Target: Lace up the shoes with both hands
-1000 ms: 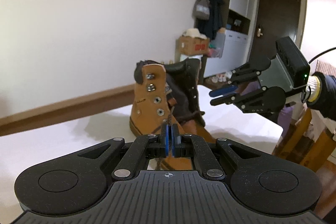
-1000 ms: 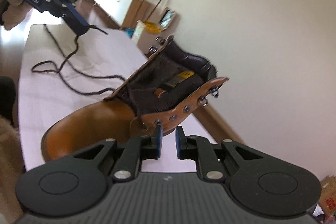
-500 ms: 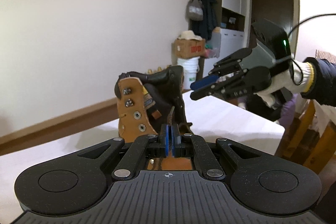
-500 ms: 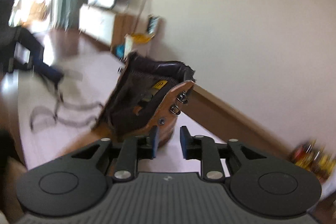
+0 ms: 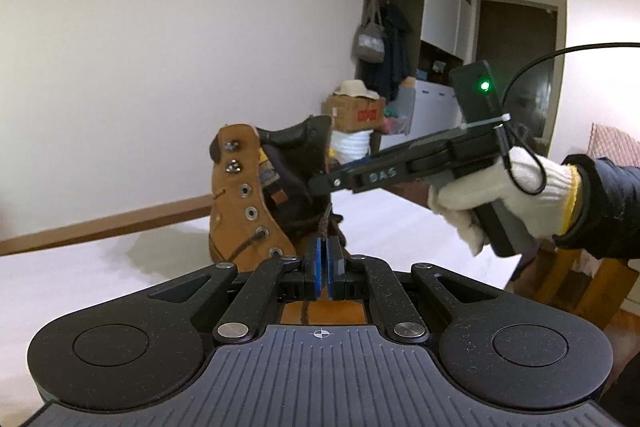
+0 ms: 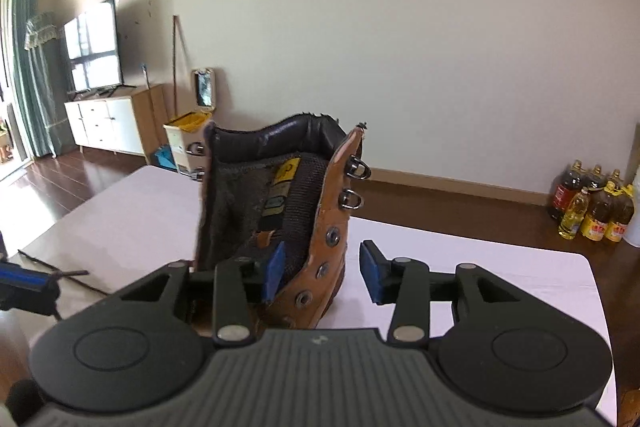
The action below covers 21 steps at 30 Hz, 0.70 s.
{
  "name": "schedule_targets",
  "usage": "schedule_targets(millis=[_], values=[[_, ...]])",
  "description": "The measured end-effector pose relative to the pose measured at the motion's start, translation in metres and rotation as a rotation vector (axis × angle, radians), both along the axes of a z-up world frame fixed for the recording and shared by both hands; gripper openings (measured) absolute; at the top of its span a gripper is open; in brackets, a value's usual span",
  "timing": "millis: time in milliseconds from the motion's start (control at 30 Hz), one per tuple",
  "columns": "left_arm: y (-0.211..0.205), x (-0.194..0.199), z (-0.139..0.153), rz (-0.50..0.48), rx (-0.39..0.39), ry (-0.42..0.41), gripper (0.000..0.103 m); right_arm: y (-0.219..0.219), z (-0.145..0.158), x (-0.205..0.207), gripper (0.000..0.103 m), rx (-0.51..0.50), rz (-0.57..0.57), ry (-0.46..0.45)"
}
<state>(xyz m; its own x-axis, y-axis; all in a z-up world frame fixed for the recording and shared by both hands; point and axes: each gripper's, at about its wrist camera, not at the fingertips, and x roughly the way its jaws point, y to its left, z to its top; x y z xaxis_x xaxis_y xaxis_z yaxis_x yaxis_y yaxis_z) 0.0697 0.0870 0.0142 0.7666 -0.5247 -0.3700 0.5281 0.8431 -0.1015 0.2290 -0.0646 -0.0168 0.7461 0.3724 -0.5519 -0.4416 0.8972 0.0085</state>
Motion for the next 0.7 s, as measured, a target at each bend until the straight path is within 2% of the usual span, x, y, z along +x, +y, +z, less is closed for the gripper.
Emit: schedule_targets(millis=[167, 233, 367, 500, 700], values=[[-0.002, 0.011, -0.003, -0.01, -0.006, 0.005, 0.003, -0.004, -0.006, 0.028, 0.046, 0.021, 0.006, 0.089], [-0.002, 0.015, -0.004, -0.007, -0.003, 0.01, 0.003, -0.006, -0.01, 0.04, 0.031, 0.078, 0.045, 0.145], [0.0, 0.011, -0.004, 0.006, 0.006, 0.017, 0.003, -0.013, -0.01, 0.051, 0.027, 0.139, 0.12, 0.188], [0.002, 0.002, 0.0, 0.038, 0.015, 0.016, 0.003, -0.022, -0.016, 0.066, 0.025, 0.246, 0.214, 0.243], [-0.005, 0.002, 0.007, 0.074, 0.056, 0.012, 0.003, -0.011, -0.025, 0.081, 0.025, 0.367, 0.324, 0.298]])
